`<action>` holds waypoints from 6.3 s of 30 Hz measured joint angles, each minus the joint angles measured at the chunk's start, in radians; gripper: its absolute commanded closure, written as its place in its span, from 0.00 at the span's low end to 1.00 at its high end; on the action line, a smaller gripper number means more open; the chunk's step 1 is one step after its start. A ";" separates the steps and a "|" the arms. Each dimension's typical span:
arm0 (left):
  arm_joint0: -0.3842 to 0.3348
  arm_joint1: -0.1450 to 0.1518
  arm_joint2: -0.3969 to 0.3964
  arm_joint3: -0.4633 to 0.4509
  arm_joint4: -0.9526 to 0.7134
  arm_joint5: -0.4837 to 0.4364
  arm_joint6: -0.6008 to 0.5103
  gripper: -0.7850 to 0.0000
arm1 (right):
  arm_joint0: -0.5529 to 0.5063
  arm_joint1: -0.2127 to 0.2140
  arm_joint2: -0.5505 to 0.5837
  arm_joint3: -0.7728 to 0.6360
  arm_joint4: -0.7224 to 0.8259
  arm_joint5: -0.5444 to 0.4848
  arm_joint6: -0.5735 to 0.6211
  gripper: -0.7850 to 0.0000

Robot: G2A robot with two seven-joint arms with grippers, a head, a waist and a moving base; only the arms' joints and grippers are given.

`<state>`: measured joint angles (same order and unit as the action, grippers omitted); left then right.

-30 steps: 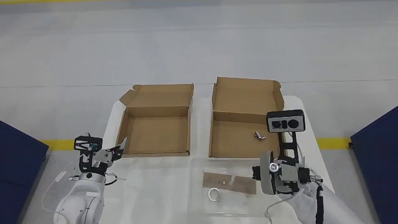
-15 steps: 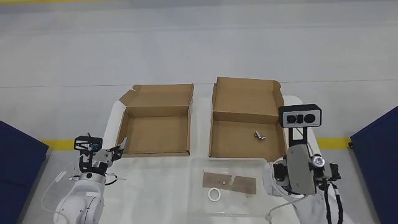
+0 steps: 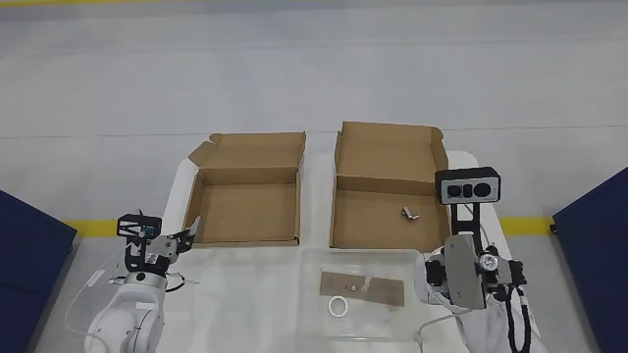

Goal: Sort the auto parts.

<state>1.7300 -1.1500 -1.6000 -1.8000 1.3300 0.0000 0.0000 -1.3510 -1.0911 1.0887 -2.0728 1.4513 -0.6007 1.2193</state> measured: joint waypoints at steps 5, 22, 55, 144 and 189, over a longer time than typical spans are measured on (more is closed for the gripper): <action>0.000 0.000 0.000 0.000 0.000 0.000 0.000 0.00 | -0.003 -0.009 0.007 0.014 -0.054 0.026 0.015 1.00; 0.000 0.000 0.000 0.000 0.000 0.000 0.000 0.00 | -0.045 -0.041 0.033 0.007 -0.030 0.033 0.020 1.00; 0.000 0.000 0.000 0.000 0.000 0.000 0.000 0.00 | -0.054 -0.052 0.038 0.007 -0.023 0.050 0.027 1.00; 0.000 0.000 0.000 0.000 0.000 0.000 0.000 0.00 | 0.597 0.083 -0.192 0.559 -1.837 0.840 0.256 1.00; 0.000 0.000 0.000 0.000 0.000 0.000 0.000 0.00 | 0.731 -0.036 -0.468 0.934 -2.070 0.992 0.075 1.00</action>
<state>1.7300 -1.1500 -1.6000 -1.8000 1.3300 0.0000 0.0000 -0.6202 -1.1275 0.6209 -1.1387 -0.6191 0.3918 1.2944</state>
